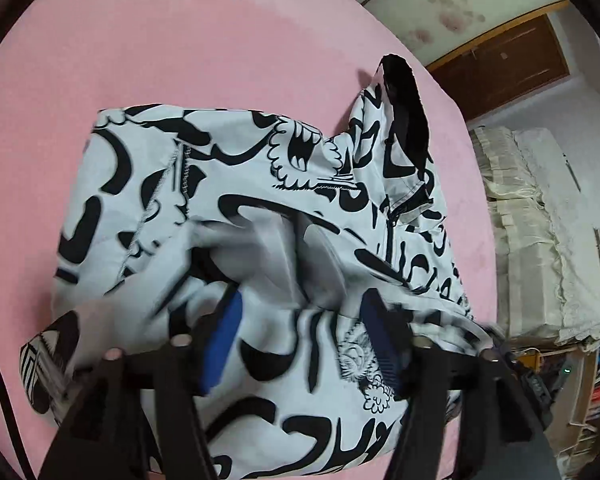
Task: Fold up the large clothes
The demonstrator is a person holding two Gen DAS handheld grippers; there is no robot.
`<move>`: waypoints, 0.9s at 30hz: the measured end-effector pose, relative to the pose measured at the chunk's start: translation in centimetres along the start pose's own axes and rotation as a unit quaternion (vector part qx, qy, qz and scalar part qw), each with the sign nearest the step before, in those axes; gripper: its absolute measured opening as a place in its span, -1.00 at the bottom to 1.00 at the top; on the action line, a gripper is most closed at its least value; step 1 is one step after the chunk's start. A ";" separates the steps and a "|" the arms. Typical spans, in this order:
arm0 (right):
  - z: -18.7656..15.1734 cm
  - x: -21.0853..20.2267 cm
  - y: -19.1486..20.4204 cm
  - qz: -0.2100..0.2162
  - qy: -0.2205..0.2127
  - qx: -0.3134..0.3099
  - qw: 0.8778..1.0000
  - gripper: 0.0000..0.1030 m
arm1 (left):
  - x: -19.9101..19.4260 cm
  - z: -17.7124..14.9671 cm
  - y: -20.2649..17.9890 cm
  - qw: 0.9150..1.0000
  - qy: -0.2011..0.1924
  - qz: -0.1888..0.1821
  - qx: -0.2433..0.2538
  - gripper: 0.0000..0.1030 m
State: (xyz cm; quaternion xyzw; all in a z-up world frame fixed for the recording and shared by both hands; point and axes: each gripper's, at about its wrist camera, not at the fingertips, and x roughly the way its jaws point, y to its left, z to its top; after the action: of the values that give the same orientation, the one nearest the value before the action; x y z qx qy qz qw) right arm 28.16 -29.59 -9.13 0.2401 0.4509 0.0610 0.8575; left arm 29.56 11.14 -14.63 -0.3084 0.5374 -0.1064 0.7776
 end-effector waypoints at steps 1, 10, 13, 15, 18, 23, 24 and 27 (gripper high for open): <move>0.1 0.6 -0.4 0.002 0.005 0.001 1.000 -0.22 | -0.1 0.2 -0.1 1.000 0.008 -0.016 0.003 0.36; 1.3 3.2 -3.7 -0.028 0.021 -0.005 0.999 -0.07 | -0.1 1.6 -1.0 0.985 -0.025 0.077 0.151 0.51; 1.4 5.2 -4.2 -0.042 0.044 -0.025 0.998 -0.07 | 1.4 2.0 0.1 0.979 -0.007 0.094 0.179 0.51; 1.4 6.6 -4.4 -0.049 0.062 -0.042 0.996 -0.07 | 2.6 2.2 0.6 0.975 0.000 0.111 0.192 0.50; 1.2 7.8 -4.2 -0.075 0.071 -0.085 0.991 -0.07 | 4.6 2.4 1.1 0.967 0.015 0.145 0.209 0.51; 0.8 9.6 -4.1 -0.091 0.085 -0.134 0.983 0.02 | 6.7 2.5 2.4 0.969 0.028 0.153 0.194 0.49; 1.0 9.9 -4.2 -0.090 0.086 -0.134 0.983 0.03 | 6.8 2.5 2.5 0.971 0.023 0.147 0.189 0.44; 1.5 10.6 -4.4 -0.081 0.092 -0.121 0.985 0.05 | 6.3 2.8 3.0 0.980 0.018 0.113 0.162 -0.30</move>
State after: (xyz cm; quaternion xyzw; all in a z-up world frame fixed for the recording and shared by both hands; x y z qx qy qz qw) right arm 35.09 -30.62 -18.38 0.0913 0.5347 0.0673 0.8374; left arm 34.13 11.41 -20.64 -0.1137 0.5581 -0.1094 0.8146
